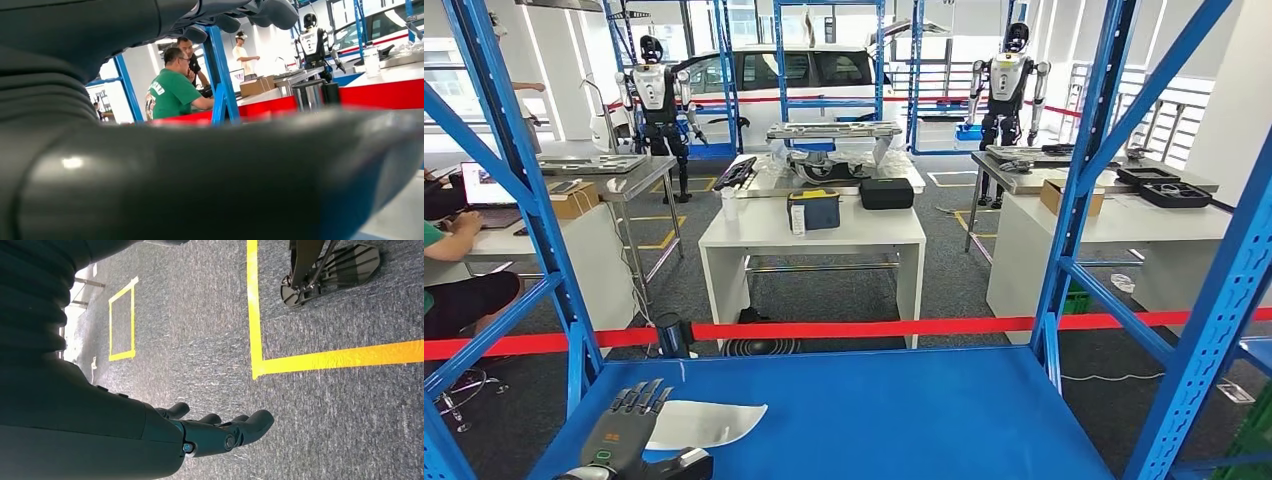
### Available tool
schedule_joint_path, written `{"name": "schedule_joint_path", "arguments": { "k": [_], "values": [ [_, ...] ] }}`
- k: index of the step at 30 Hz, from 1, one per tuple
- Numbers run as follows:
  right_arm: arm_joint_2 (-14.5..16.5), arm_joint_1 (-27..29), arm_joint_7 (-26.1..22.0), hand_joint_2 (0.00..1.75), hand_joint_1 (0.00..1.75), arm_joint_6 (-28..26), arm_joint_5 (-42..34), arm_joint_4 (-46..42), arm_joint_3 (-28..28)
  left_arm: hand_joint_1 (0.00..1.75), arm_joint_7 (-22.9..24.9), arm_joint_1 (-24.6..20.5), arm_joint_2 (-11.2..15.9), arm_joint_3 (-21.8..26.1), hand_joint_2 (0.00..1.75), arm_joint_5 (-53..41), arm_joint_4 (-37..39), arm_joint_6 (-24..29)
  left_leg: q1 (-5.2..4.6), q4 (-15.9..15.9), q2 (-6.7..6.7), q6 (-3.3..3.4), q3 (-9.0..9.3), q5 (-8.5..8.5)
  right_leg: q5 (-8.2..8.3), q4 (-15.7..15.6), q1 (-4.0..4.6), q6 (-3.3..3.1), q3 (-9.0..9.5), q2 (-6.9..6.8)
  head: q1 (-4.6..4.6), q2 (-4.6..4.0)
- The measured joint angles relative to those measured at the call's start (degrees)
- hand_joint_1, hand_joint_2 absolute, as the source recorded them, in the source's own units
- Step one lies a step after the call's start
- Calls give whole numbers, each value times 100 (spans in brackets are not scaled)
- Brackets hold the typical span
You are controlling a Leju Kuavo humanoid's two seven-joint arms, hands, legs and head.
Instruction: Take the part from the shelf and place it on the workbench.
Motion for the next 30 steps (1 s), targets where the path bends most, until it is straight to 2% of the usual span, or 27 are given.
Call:
{"name": "schedule_joint_path", "arguments": {
  "k": [2,4,5,7,8,9,10,12,13,14,17,19,20,22,23,24,25,27,29,30],
  "values": [
    [-1,-5,-1,175,0,0,0,-1,0,0,-1,3,3,16,0,1,-6,6,11,-43,3,30,40,-12,-24,-6,-1,37,29,-3,1,0],
    [-2,-9,-2,175,0,-2,2,-2,0,0,-2,7,5,32,0,4,-16,23,41,-112,18,69,115,-14,-180,250,13,68,-63,-10,3,0],
    [-2,-8,-2,175,0,-2,3,-2,0,0,-4,13,7,42,0,8,-20,32,49,-129,28,87,143,-20,-329,555,13,72,-216,-14,2,0],
    [-2,0,-1,175,0,-5,5,-2,-1,0,-9,40,9,63,0,23,-18,49,47,-119,42,106,155,-48,-633,1305,16,76,-652,-16,3,0],
    [-2,8,6,175,0,-12,6,-2,-1,0,-20,61,10,70,0,31,-17,56,45,-105,43,107,156,-62,-674,1552,15,75,-821,-16,2,0],
    [-2,13,48,175,0,-42,4,-2,-2,0,-61,81,7,73,0,38,-19,60,45,-86,41,101,157,-78,-594,1584,16,71,-889,-16,3,0],
    [1,10,129,175,0,-96,1,-1,-5,0,-128,95,1,75,0,42,-22,53,46,-60,36,90,158,-97,-411,1395,15,63,-844,-16,3,0],
    [18,-19,366,175,0,-266,-4,1,-19,0,-296,100,-27,90,0,74,-49,-13,43,11,23,56,155,-140,22,668,15,27,-556,-15,2,0],
    [33,-39,456,175,0,-345,-1,2,-27,0,-361,96,-42,108,0,110,-65,-67,37,46,14,31,151,-163,152,385,19,6,-438,-13,1,0],
    [49,-57,511,175,0,-403,4,4,-35,0,-409,93,-55,135,0,155,-81,-117,35,68,8,2,148,-176,212,226,28,-15,-371,-11,1,0],
    [98,-99,542,175,0,-486,29,10,-46,0,-516,86,-75,207,0,259,-118,-183,42,74,4,-94,142,-186,240,160,38,-96,-337,-11,2,0],
    [124,-110,543,175,0,-516,48,11,-53,0,-572,72,-78,252,0,315,-128,-197,49,264,40,-175,61,-320,269,123,4,-151,-288,-21,-3,-1],
    [133,-112,544,175,0,-525,52,11,-57,0,-603,66,-80,285,0,358,-130,-207,66,521,67,-222,-54,-463,276,110,-12,-171,-268,-27,-8,-1],
    [137,-112,544,175,0,-527,55,11,-67,0,-661,70,-85,353,0,446,-127,-242,125,1241,110,-306,-383,-783,265,107,-19,-191,-250,-33,-12,0],
    [139,-112,544,175,0,-527,55,11,-72,0,-683,80,-89,377,0,473,-126,-256,156,1513,123,-336,-520,-858,254,108,-23,-193,-243,-36,-13,0],
    [141,-112,544,175,0,-528,55,11,-77,0,-709,89,-91,396,0,501,-125,-279,183,1597,134,-359,-570,-828,240,110,-28,-188,-232,-38,-12,0],
    [142,-112,558,175,0,-542,54,11,-80,0,-753,93,-92,416,0,539,-125,-306,205,1474,142,-375,-514,-703,224,111,-36,-178,-215,-39,-12,0],
    [139,-116,674,175,0,-670,38,11,-94,0,-898,70,-103,467,0,636,-131,-417,232,755,155,-389,-149,-337,178,111,-55,-134,-163,-36,-13,0],
    [104,-116,804,175,0,-805,6,11,-132,0,-1003,-12,-155,501,0,690,-144,-575,219,165,153,-362,162,-180,140,119,-53,-70,-143,-39,-14,0],
    [73,-112,825,175,0,-822,-12,11,-159,0,-1011,-60,-192,503,0,696,-152,-644,210,64,147,-345,216,-195,136,121,-42,-60,-149,-42,-12,0]
  ]
}}
